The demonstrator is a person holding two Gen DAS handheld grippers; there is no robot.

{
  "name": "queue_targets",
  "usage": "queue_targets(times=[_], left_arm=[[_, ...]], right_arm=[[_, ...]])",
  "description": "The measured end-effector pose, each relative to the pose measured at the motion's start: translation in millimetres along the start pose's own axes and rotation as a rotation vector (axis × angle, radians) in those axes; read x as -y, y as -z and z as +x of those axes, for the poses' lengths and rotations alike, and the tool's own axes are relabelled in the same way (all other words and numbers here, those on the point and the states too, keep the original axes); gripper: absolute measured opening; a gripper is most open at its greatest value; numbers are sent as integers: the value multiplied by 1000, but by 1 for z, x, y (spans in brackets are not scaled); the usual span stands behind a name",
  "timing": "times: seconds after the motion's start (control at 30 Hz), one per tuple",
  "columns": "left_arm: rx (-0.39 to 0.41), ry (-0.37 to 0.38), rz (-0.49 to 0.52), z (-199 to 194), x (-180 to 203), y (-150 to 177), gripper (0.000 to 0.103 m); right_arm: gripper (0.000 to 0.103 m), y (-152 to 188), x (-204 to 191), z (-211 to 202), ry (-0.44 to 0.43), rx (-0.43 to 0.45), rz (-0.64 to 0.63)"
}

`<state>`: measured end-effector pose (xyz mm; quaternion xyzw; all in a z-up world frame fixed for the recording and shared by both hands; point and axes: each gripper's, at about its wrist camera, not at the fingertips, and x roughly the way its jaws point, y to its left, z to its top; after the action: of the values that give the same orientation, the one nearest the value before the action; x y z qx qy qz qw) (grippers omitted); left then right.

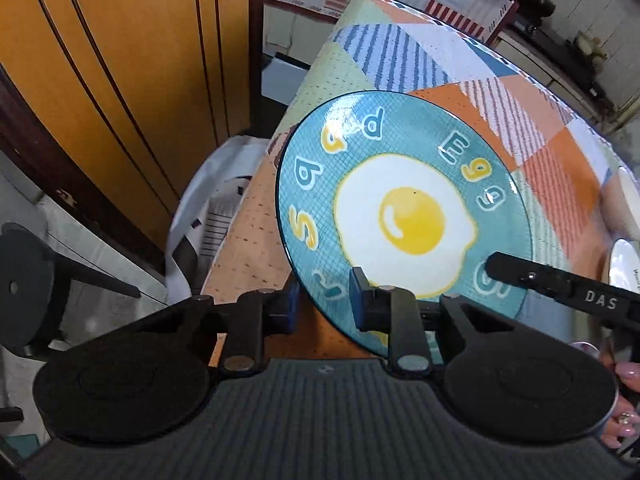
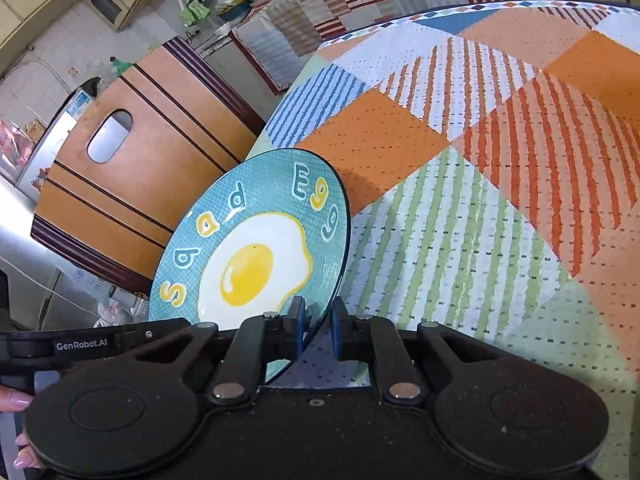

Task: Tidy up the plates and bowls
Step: 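Lift the blue egg plate with the left gripper, carry it inward, lower and release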

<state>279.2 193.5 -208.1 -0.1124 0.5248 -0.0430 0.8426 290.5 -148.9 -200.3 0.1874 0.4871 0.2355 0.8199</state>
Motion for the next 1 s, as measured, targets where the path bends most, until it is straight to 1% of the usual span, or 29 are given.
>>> queue_targets(times=[0.17,0.23,0.3,0.47,0.57,0.8,0.9,1.0], left_arm=[[-5,-10,1,-1,5,3,23],[-11,-15,47,-4,11,4,23],[-12,-5,82,-10,18,3,23],[8,-13,174,-20,49,6,25],[24,12,213,-24,67,3,25],[51,80,291,-18,116,-10,25],[45,116,293,-9,133,-17,25],[38,134,288,4,148,-23,25]], right_arm=[[17,-3,10,1,-40,-5,-10],[17,-3,7,0,-25,-10,-47],[18,-3,9,-3,-34,-18,-65],[19,-5,20,-24,-37,-15,-103],[20,-8,31,-40,-37,6,-101],[21,-20,61,-77,26,74,-86],[21,-28,74,-89,59,97,-74],[22,-36,82,-96,108,104,-98]])
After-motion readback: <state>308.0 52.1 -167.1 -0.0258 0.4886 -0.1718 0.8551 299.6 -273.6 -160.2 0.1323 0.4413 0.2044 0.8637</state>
